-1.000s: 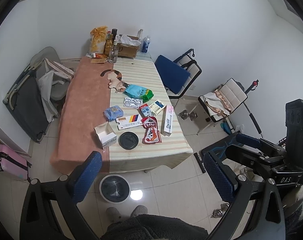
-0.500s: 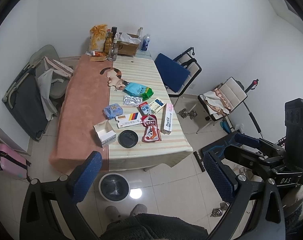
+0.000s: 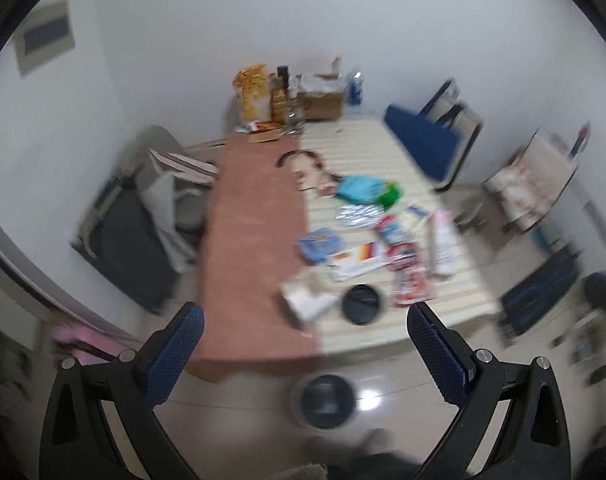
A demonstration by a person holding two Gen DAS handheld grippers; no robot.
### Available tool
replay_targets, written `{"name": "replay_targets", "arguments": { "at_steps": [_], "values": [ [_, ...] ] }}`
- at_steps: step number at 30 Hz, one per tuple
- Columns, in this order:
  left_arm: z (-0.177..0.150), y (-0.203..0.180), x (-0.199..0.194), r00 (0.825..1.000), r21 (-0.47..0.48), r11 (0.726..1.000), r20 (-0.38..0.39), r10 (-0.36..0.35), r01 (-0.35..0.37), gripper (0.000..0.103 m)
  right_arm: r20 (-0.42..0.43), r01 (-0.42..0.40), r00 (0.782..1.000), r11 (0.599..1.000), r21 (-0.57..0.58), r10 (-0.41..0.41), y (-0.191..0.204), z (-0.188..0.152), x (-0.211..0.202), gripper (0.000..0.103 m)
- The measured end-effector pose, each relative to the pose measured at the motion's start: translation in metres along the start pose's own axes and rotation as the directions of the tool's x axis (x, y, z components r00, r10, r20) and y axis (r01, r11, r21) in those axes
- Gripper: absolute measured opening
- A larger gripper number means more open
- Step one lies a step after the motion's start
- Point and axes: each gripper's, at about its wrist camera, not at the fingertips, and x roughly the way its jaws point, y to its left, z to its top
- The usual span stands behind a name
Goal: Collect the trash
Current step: 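Grasp the white box with the left tool while the right tool grasps the toothpaste box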
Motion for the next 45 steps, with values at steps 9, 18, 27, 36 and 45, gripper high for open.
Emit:
{"name": "replay_targets", "arguments": {
  "at_steps": [9,18,27,36,45],
  "values": [
    [-0.004,-0.011,0.178,0.947,0.221,0.974,-0.296,0.124,-0.059,0.103,-0.238,0.175,0.961,0.975,0.14,-0.138,-0.09,0.021,0.157,0.103],
    [0.0,0.022,0.305,0.798,-0.368,0.923,-0.586,-0.136,-0.113,0.103,-0.407,0.248,0.898,0.957,0.151,-0.169,-0.161,0.071,0.328,0.103],
    [-0.001,0.029,0.366,0.74,-0.535,0.812,-0.64,-0.208,-0.234,0.103,-0.484,0.329,0.845,0.935,0.133,-0.228,-0.195,0.12,0.446,0.103],
    [-0.021,0.024,0.391,0.69,-0.508,0.818,-0.694,-0.205,-0.268,0.089,-0.537,0.347,0.806,0.934,0.092,-0.247,-0.197,0.125,0.497,0.079],
    [-0.004,0.01,0.381,0.735,-0.404,0.877,-0.672,-0.091,-0.26,0.074,-0.506,0.367,0.812,0.929,0.052,-0.292,-0.215,0.119,0.483,0.049]
  ]
}}
